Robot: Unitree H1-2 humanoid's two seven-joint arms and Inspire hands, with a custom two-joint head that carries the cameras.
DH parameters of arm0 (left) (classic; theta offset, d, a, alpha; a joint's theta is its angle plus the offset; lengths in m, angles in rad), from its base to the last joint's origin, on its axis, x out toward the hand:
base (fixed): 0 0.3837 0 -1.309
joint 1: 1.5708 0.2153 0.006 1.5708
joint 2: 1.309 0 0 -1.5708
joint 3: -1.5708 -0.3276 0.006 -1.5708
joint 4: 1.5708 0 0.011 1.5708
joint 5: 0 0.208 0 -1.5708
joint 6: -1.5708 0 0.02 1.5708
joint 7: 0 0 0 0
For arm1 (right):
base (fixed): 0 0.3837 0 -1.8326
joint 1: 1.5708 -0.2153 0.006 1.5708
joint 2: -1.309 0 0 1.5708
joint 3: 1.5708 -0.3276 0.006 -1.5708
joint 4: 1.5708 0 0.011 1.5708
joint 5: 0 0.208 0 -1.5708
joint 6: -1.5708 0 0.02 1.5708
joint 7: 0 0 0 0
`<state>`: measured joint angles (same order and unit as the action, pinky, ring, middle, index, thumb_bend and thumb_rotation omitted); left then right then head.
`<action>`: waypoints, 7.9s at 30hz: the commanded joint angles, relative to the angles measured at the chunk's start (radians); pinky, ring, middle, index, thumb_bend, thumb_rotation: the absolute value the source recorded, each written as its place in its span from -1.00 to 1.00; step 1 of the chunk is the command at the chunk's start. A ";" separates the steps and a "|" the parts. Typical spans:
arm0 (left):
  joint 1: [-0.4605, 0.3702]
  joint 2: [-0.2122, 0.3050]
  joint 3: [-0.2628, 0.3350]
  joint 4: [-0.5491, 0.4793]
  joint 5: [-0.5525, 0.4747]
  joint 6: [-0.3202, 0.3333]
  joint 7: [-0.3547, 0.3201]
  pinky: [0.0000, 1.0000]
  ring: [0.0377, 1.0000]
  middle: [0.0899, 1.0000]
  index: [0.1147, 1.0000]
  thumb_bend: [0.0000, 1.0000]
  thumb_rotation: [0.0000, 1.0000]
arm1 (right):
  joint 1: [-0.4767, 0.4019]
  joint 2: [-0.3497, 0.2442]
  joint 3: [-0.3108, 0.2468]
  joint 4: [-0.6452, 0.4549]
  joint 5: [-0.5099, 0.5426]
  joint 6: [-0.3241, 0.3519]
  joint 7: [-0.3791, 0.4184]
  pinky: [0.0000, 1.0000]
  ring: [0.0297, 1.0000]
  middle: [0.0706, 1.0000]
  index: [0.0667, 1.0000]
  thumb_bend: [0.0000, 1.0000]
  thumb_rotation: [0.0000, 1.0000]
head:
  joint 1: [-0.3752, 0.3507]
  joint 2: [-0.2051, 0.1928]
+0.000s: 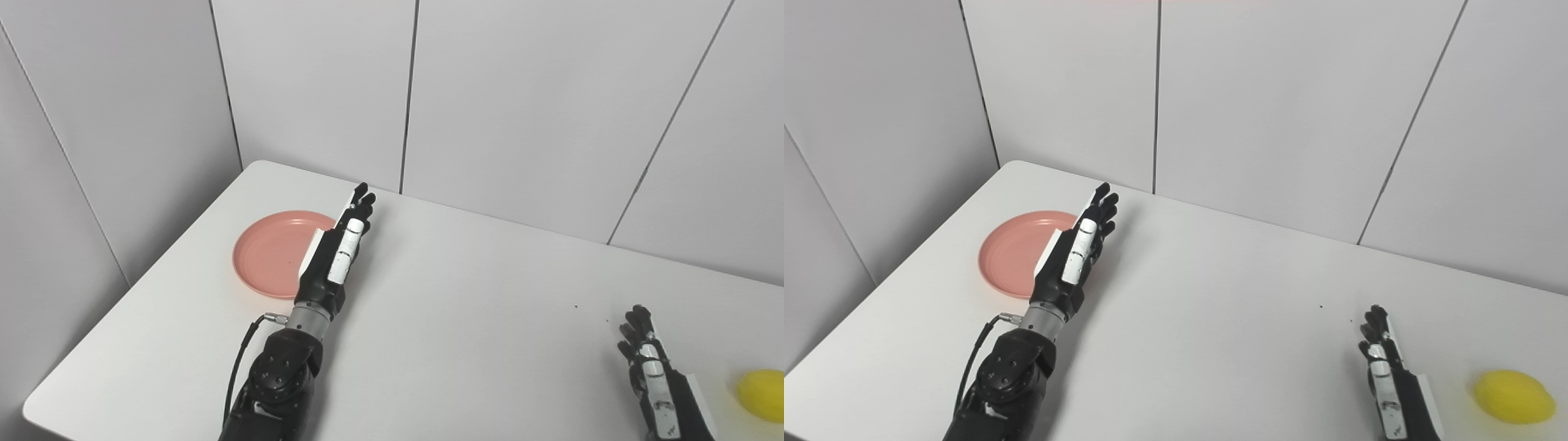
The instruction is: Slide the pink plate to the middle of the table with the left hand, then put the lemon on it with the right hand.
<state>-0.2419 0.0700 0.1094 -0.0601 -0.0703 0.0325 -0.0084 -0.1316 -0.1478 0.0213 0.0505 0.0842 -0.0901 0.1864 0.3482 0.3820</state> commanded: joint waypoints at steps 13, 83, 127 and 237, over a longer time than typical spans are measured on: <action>-0.097 0.115 0.144 0.019 0.011 -0.049 0.083 0.68 0.65 0.64 0.64 0.45 1.00 | 0.002 -0.005 -0.006 -0.002 0.022 -0.038 0.015 1.00 1.00 1.00 1.00 -0.18 1.00 | 0.030 -0.026; -0.114 0.187 0.178 0.396 -0.024 -0.155 0.144 0.72 0.73 0.72 0.71 0.43 1.00 | 0.014 -0.014 -0.016 -0.031 0.018 -0.025 0.019 1.00 1.00 1.00 1.00 -0.16 1.00 | 0.057 -0.024; -0.101 0.029 -0.001 0.331 -0.038 -0.087 0.028 0.77 0.80 0.78 0.76 0.46 1.00 | 0.003 0.013 -0.013 -0.034 -0.012 -0.025 -0.018 1.00 1.00 1.00 1.00 -0.12 1.00 | -0.089 0.051; -0.001 -0.077 -0.214 0.206 -0.006 -0.080 -0.156 0.84 0.86 0.86 0.85 0.46 1.00 | -0.113 -0.195 -0.188 -0.235 -0.684 0.511 -0.275 0.50 0.71 0.77 0.75 0.81 -0.49 | -0.775 0.202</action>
<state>-0.2312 -0.0072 -0.1041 0.1495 -0.0639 -0.0236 -0.1488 -0.2097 -0.3143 -0.1624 -0.1741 -0.6015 0.4121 -0.0880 -0.4265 0.5829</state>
